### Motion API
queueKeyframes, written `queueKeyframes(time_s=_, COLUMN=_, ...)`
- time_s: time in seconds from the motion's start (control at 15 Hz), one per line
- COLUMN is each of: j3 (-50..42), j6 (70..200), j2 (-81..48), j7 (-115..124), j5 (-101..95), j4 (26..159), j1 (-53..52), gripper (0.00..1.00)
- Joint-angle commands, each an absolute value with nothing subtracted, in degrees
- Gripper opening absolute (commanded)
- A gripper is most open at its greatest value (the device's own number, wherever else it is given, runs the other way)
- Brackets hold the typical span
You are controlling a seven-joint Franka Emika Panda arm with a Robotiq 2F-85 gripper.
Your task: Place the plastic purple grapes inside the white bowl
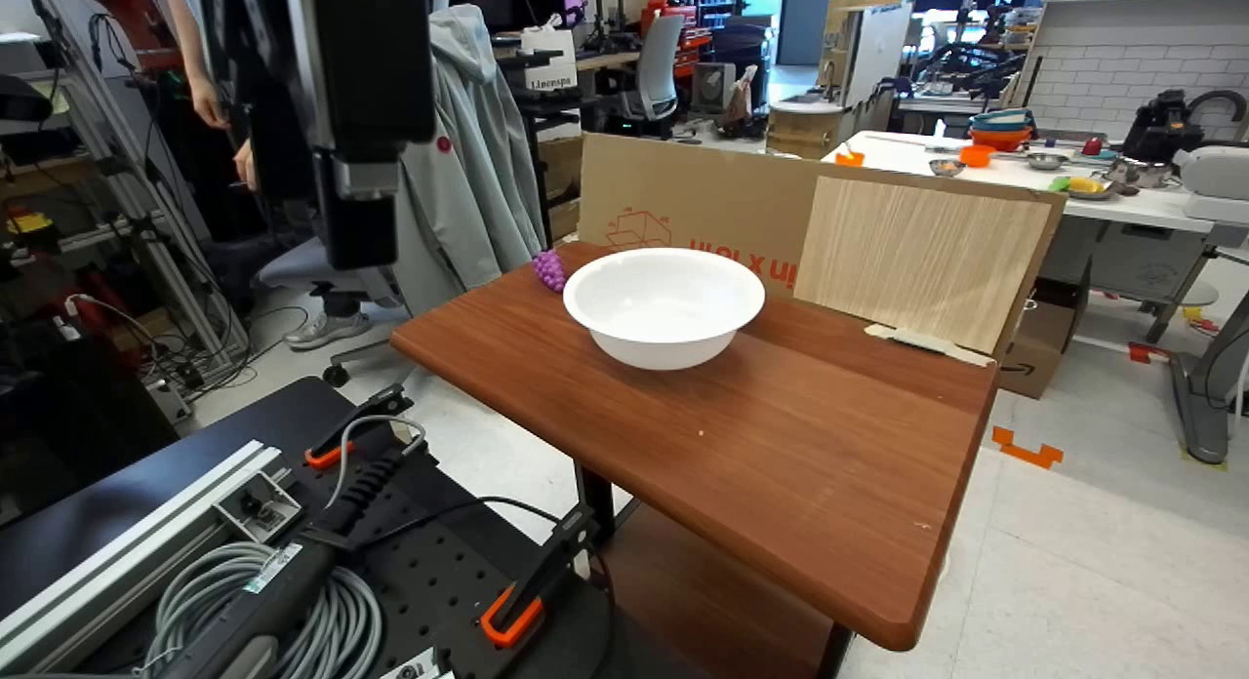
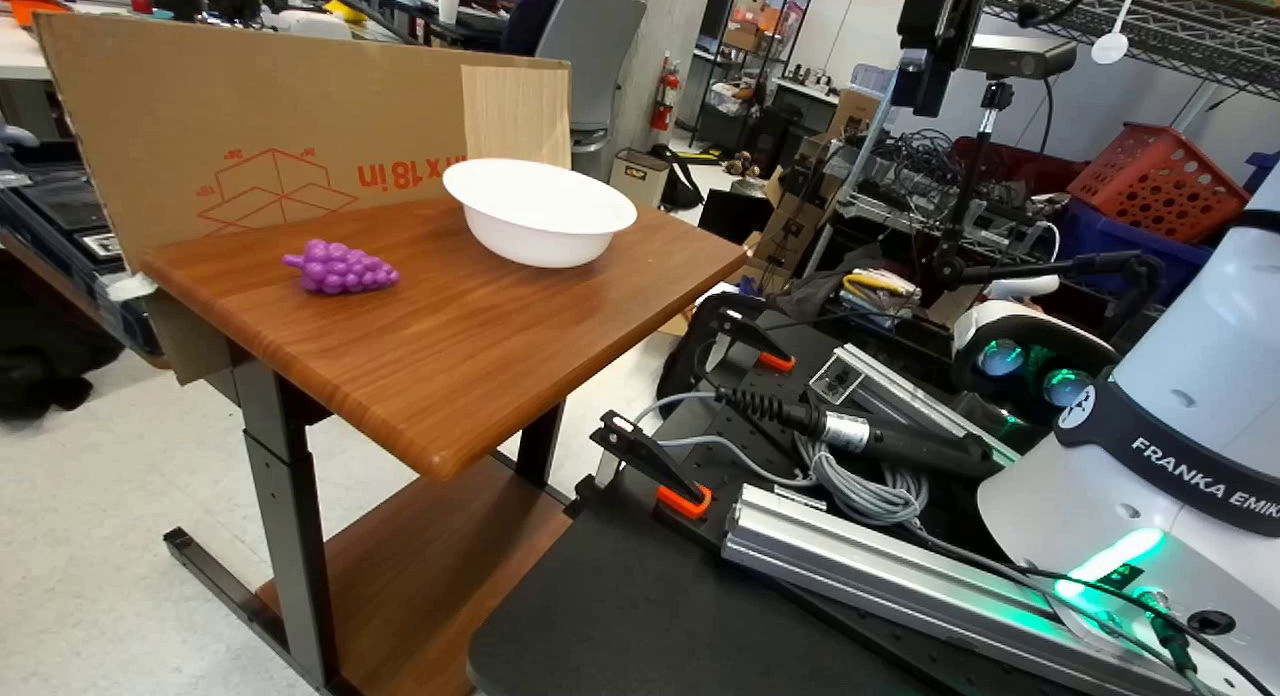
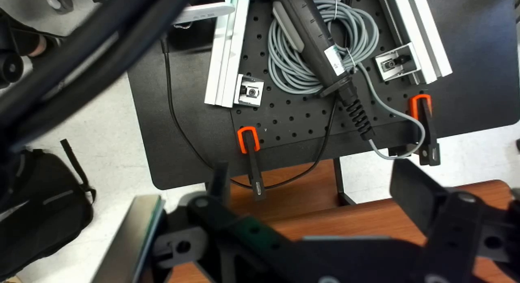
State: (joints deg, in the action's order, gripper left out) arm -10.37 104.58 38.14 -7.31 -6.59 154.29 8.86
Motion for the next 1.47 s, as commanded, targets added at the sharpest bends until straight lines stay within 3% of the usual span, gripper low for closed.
queueKeyframes(time_s=0.0, j3=-8.82, j6=104.25, j2=36.02, j7=-6.91, j5=-6.92, j4=152.24, j1=8.10, gripper=1.00)
queueKeyframes(time_s=0.67, j3=-7.75, j6=104.58, j2=26.52, j7=-27.51, j5=-12.22, j4=142.70, j1=-0.37, gripper=1.00)
queueKeyframes(time_s=1.4, j3=-6.01, j6=110.69, j2=21.20, j7=-50.71, j5=-16.15, j4=140.64, j1=-4.33, gripper=1.00)
